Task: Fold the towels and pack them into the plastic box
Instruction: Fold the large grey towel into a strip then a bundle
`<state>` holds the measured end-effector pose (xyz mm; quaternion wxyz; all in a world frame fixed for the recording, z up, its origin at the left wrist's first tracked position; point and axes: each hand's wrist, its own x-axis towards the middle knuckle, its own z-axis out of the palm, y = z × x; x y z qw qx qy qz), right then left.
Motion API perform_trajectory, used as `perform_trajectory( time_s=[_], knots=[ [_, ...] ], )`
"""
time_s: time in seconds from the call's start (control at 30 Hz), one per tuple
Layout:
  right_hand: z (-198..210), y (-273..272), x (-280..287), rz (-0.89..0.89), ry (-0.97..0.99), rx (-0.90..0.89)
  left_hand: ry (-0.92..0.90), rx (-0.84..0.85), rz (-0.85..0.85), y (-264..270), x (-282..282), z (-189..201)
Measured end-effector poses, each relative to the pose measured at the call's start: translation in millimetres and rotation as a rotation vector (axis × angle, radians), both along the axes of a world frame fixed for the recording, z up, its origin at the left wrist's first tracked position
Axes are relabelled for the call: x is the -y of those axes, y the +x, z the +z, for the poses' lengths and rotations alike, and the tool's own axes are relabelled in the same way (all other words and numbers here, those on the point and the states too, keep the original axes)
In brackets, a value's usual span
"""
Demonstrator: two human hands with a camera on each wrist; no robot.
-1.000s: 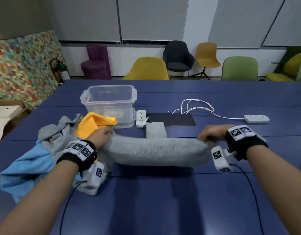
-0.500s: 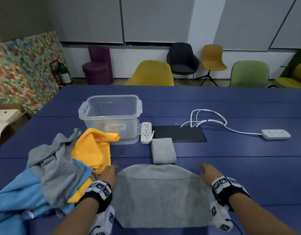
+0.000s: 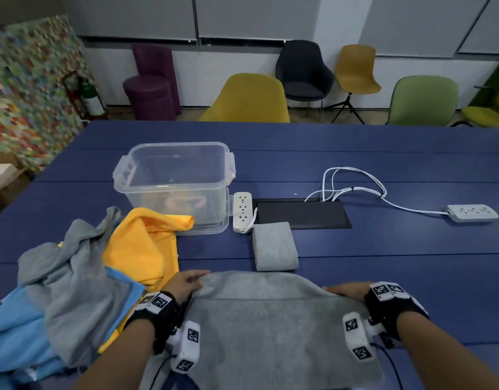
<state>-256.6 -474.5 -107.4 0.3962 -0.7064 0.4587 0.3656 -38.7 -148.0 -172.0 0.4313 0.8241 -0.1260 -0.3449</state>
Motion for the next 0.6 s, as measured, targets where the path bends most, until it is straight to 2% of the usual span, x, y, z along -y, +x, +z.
perform_trajectory(
  time_s=[0.07, 0.13, 0.2, 0.27, 0.4, 0.47, 0.53, 0.57, 0.6],
  knots=[
    [-3.5, -3.1, 1.7, 0.09, -0.01, -0.006, 0.007, 0.096, 0.019, 0.7, -3.8, -2.9],
    [-18.8, -6.1, 7.7, 0.165, -0.057, 0.121, 0.057, 0.22, 0.055, 1.2, -5.8, -2.4],
    [-18.0, -7.9, 8.5, 0.018, -0.14, 0.384, 0.132, 0.336, 0.062, 1.7, -4.2, 1.2],
    [-19.5, -10.4, 10.5, -0.154, -0.303, 0.595, 0.172, 0.396, 0.071, 2.9, -2.5, 5.6],
    [-18.8, -11.5, 7.0, -0.313, -0.29, 0.663, 0.208, 0.329, 0.043, -1.9, -3.9, 3.3],
    [-25.2, -11.8, 8.1, -0.355, -0.559, 0.683, 0.245, 0.359, 0.054, -6.6, -5.8, -0.2],
    [-24.5, -12.7, 9.2, -0.294, -0.826, 0.703, 0.22, 0.444, 0.06, -12.6, -5.9, 2.7],
    [-21.3, -13.3, 7.4, -0.194, -0.849, 0.683, 0.22, 0.463, 0.0, -17.1, -6.0, 4.3],
    [-20.4, -14.6, 5.3, -0.039, -0.786, 0.634, 0.251, 0.464, -0.11, -21.7, -6.7, 4.1]
  ],
)
